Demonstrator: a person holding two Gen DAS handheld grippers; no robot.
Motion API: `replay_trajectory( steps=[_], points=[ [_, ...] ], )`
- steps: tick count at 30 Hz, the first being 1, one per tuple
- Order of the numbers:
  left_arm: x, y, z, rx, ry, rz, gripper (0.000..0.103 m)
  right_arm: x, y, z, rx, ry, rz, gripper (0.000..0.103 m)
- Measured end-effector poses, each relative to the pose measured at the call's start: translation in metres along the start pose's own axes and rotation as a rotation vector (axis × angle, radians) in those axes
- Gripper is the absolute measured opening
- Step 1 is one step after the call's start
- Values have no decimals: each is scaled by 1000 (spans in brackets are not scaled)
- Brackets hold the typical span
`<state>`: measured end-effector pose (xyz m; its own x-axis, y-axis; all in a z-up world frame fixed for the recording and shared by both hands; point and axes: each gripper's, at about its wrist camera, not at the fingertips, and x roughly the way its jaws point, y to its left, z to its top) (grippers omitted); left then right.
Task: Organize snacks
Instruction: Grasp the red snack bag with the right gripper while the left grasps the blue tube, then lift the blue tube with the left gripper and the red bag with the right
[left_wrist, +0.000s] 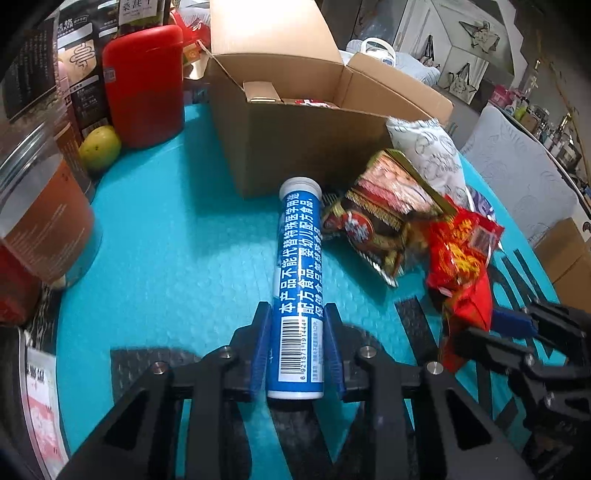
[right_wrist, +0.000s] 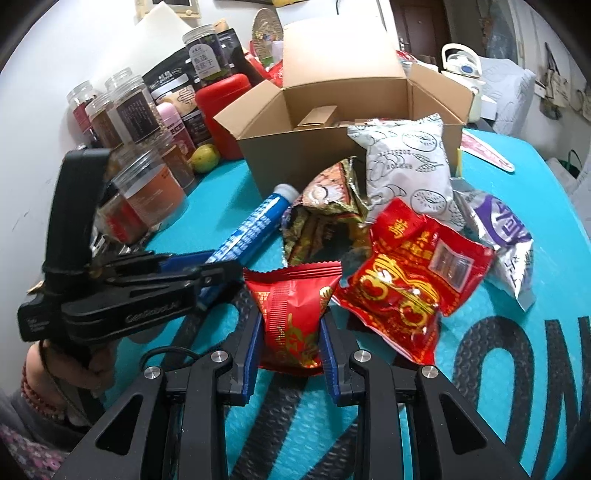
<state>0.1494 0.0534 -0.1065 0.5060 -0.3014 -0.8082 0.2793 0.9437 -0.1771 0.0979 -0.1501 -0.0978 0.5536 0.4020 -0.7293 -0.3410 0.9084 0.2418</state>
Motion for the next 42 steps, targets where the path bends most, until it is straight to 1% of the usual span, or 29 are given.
replay_trajectory(
  steps=[9,13,18,20,22,23,27,32,35,40,42],
  points=[
    [-28,0,-35,-21,27,-4,28,-11,5,-19,0,2,14,29],
    [-41,-6,-52,-20,42,-14,28,-17,8,-27,-11,3,15,29],
    [-49,-15,-65,-12,59,-22,28,-23,12,-35,-23,12,10,29],
    [-48,-18,-66,7,58,-12,28,-23,12,-37,-24,15,7,29],
    [-41,-20,-64,17,77,-11,28,-21,11,-38,-25,22,-4,29],
    [-39,-21,-62,22,64,-5,29,-21,11,-38,-24,24,-8,29],
    [-29,-28,-53,66,59,36,29,-16,7,-38,-24,36,-27,29],
    [-17,-32,-41,91,40,67,29,-10,4,-35,-20,45,-23,30],
    [-14,-28,-36,58,22,45,29,-6,4,-34,-26,50,-23,31],
    [-13,-22,-32,12,27,6,28,0,2,-31,-25,64,-11,30],
    [-14,-19,-31,5,31,3,28,2,2,-31,-30,67,-9,30]
  ],
)
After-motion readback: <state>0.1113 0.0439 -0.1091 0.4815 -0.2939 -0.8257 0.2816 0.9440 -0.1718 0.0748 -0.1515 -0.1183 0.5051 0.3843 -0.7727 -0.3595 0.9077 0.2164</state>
